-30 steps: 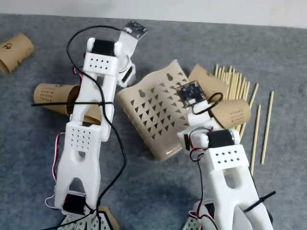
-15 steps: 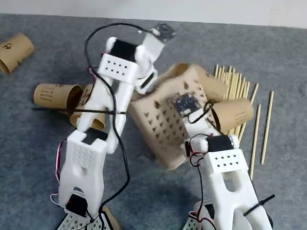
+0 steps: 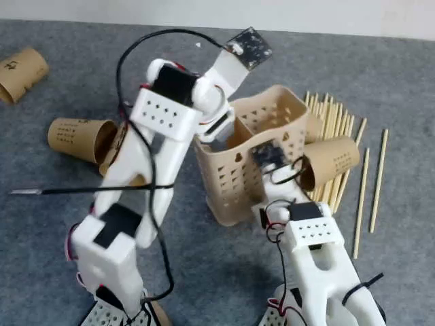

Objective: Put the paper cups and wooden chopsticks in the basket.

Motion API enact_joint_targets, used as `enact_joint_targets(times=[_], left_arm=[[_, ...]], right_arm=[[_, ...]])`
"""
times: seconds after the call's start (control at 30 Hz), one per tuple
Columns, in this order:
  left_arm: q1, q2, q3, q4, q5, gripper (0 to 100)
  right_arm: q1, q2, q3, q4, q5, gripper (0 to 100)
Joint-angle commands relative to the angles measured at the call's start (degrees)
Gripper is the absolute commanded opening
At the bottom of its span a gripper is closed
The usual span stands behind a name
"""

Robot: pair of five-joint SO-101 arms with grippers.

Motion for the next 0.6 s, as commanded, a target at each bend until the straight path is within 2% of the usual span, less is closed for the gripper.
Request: enact_joint_targets(times=[0.0, 0.13, 0.3, 0.37, 0.57], left_arm=[[3.30, -6.11, 2.33, 0.70, -0.62, 23], [3.12, -9.45, 2.24, 0.62, -0.70, 23], [-0.22, -12.97, 2.15, 0.44, -0.97, 23], [-1.98, -14.37, 1.80, 0.44, -3.43, 23], [-7.25, -14.11, -4.44, 0.35, -4.22, 23]], right_arm=[[-0.04, 1.27, 0.31, -6.73, -6.77, 22.0], [0.04, 1.19, -3.03, -12.44, -7.56, 22.0], [2.59, 1.19, -12.70, -12.26, -7.65, 22.0], [4.62, 1.19, -16.04, -12.26, -7.65, 22.0], [9.98, 1.19, -24.04, -12.26, -7.65, 22.0]])
